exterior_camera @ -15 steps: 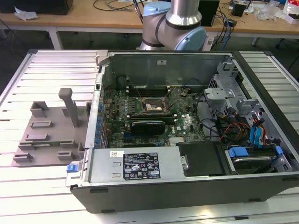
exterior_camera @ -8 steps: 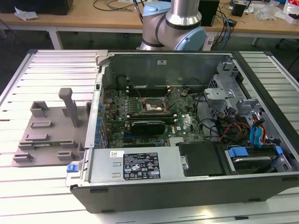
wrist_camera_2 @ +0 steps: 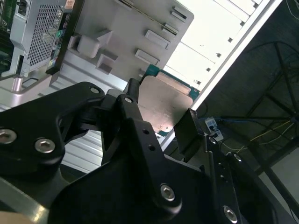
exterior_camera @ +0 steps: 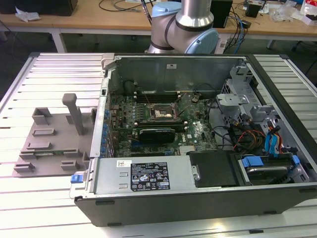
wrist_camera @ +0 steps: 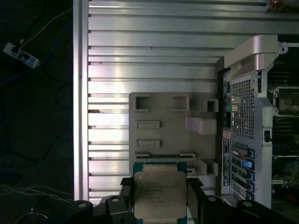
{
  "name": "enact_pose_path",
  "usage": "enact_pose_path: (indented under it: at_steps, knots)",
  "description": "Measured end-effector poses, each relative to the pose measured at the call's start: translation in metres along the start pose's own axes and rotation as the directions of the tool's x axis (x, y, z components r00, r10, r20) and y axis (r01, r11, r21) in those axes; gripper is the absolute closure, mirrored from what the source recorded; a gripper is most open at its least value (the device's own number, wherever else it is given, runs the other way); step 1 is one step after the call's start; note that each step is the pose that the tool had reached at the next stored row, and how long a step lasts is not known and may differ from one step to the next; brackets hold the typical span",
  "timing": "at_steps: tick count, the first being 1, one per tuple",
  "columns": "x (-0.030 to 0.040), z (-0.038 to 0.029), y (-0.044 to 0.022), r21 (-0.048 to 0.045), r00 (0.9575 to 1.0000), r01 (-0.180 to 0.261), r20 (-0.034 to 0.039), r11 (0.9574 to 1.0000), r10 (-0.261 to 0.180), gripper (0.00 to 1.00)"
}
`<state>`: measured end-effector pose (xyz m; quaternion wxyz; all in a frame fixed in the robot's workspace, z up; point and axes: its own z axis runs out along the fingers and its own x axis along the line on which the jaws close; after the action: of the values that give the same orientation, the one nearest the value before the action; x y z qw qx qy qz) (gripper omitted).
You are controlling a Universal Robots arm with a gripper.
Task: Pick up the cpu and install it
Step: 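Pick up the cpu and move it towards the insertion slot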
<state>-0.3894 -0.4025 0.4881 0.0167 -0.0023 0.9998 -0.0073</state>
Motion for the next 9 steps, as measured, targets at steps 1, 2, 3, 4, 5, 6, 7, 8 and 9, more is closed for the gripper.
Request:
enact_pose_path:
  at_steps: [1,2,3,4,5,6,7,8,9]
  knots:
    - [0.0000,-0.0007,0.0000,0.0000,1.0000,0.000,0.0000,1.0000,0.000,0.45]
    - [0.0000,-0.0013,0.0000,0.0001,1.0000,0.000,0.0000,1.0000,0.000,0.45]
    - [-0.0001,-0.0031,-0.0001,0.0000,1.0000,0.000,0.0000,1.0000,0.000,0.45]
    - [-0.0002,-0.0049,-0.0001,0.0001,1.0000,0.000,-0.0001,1.0000,0.000,0.45]
    - [-0.0002,-0.0075,-0.0001,0.0001,1.0000,0.000,-0.0001,1.0000,0.000,0.45]
    - [-0.0003,-0.0086,-0.0001,0.0001,1.0000,0.000,0.0000,1.0000,0.000,0.45]
    - [-0.0003,-0.0096,-0.0001,0.0001,1.0000,0.000,0.0000,1.0000,0.000,0.45]
    - [-0.0004,-0.0113,-0.0002,0.0001,1.0000,0.000,0.0000,1.0000,0.000,0.45]
    - [-0.0004,-0.0120,-0.0002,0.0001,1.0000,0.000,0.0000,1.0000,0.000,0.45]
